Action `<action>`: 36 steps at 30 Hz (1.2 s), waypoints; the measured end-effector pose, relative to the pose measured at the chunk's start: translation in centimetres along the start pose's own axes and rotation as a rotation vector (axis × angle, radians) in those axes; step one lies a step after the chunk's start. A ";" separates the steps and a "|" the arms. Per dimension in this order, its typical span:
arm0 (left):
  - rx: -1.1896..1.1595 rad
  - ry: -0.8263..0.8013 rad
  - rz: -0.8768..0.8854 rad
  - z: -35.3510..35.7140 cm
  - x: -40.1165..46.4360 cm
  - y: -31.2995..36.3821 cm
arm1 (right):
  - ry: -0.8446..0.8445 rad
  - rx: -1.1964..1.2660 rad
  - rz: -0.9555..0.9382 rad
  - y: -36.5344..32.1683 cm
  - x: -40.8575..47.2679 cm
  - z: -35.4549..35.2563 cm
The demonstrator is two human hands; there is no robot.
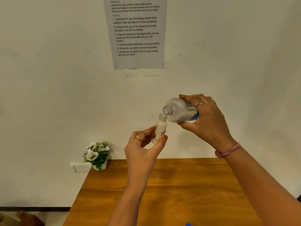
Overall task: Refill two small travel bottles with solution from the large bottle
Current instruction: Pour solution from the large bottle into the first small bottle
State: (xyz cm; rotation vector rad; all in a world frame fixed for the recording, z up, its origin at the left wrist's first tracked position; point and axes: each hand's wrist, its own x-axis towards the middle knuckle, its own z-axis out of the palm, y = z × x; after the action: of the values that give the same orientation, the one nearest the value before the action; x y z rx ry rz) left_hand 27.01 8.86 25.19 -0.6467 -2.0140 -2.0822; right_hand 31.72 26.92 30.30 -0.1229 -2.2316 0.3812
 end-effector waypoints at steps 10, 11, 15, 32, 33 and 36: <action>-0.009 0.018 0.044 0.2 0.7 1.5 | 0.025 -0.054 -0.045 -0.9 1.6 -1.7; -0.009 0.019 0.049 0.2 0.7 1.7 | 0.029 -0.057 -0.052 -1.0 1.7 -1.8; -0.027 0.026 0.049 0.3 0.9 2.2 | 0.048 -0.072 -0.078 -1.1 2.2 -2.3; -0.066 0.020 0.021 1.0 1.3 3.0 | 0.094 -0.165 -0.178 -1.2 3.3 -3.9; -0.068 0.021 0.021 1.0 1.3 3.0 | 0.095 -0.172 -0.180 -1.1 3.3 -3.9; -0.068 0.023 0.022 1.2 1.3 3.0 | 0.099 -0.191 -0.189 -1.0 3.4 -4.0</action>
State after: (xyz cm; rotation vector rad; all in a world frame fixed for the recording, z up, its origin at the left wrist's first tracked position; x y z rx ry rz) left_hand 27.28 10.02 28.43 -0.6493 -1.9227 -2.1440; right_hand 32.68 27.66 35.52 -0.0307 -2.1560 0.0582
